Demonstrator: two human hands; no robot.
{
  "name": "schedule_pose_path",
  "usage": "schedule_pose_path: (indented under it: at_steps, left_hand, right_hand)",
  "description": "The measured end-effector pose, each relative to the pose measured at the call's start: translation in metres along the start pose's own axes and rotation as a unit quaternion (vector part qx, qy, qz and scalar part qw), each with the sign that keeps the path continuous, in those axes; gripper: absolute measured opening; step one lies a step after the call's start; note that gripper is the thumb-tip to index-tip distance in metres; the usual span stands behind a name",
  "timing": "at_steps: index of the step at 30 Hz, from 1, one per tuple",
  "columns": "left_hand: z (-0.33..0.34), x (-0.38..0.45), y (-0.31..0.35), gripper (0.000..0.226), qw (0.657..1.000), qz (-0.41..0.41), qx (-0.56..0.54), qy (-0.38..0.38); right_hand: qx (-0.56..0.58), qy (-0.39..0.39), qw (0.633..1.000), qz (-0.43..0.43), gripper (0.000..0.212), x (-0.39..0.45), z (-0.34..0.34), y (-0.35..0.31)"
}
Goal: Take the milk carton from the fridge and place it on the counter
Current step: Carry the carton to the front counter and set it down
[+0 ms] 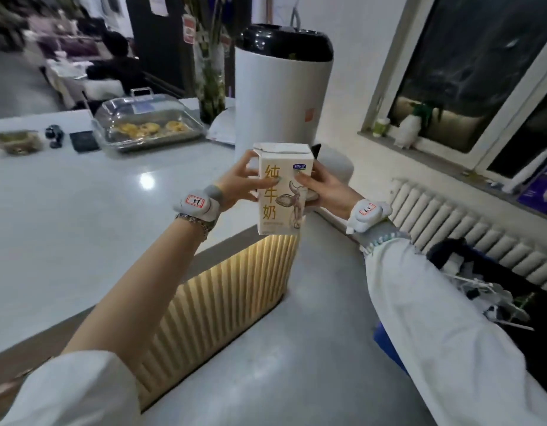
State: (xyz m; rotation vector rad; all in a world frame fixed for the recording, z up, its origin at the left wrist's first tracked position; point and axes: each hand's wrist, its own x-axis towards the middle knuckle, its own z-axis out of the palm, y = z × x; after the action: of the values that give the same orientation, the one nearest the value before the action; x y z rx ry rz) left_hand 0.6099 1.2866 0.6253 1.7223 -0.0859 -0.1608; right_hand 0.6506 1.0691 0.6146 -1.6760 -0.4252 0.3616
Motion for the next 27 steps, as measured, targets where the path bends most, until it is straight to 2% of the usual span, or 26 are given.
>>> schedule_pose_path:
  at_steps: [4, 8, 15, 19, 22, 27]
  left_hand:
    - [-0.030, -0.050, -0.008, 0.070, 0.998, -0.011, -0.006, 0.060]
    - [-0.062, -0.100, -0.017, 0.069, 0.993, -0.021, -0.014, 0.116]
    - [-0.127, -0.168, -0.026, 0.070, 0.979, -0.028, -0.016, 0.199]
    - [-0.166, -0.194, -0.030, 0.063, 0.972, -0.033, -0.007, 0.231]
    - [-0.216, -0.211, -0.041, 0.057, 0.966, -0.035, -0.009, 0.256]
    - [-0.254, -0.218, -0.048, 0.052, 0.963, -0.026, -0.003, 0.267]
  right_hand:
    - [-0.009, -0.060, 0.998, -0.015, 0.028, 0.006, 0.045, -0.005]
    - [-0.037, -0.121, 0.992, -0.021, 0.035, 0.011, 0.097, -0.014]
    - [-0.019, -0.216, 0.976, -0.036, 0.042, 0.035, 0.188, -0.032]
    - [-0.014, -0.254, 0.966, -0.041, 0.035, 0.054, 0.238, -0.040]
    - [-0.014, -0.274, 0.961, -0.045, 0.042, 0.079, 0.291, -0.047]
    - [-0.008, -0.287, 0.957, -0.046, 0.046, 0.104, 0.326, -0.050]
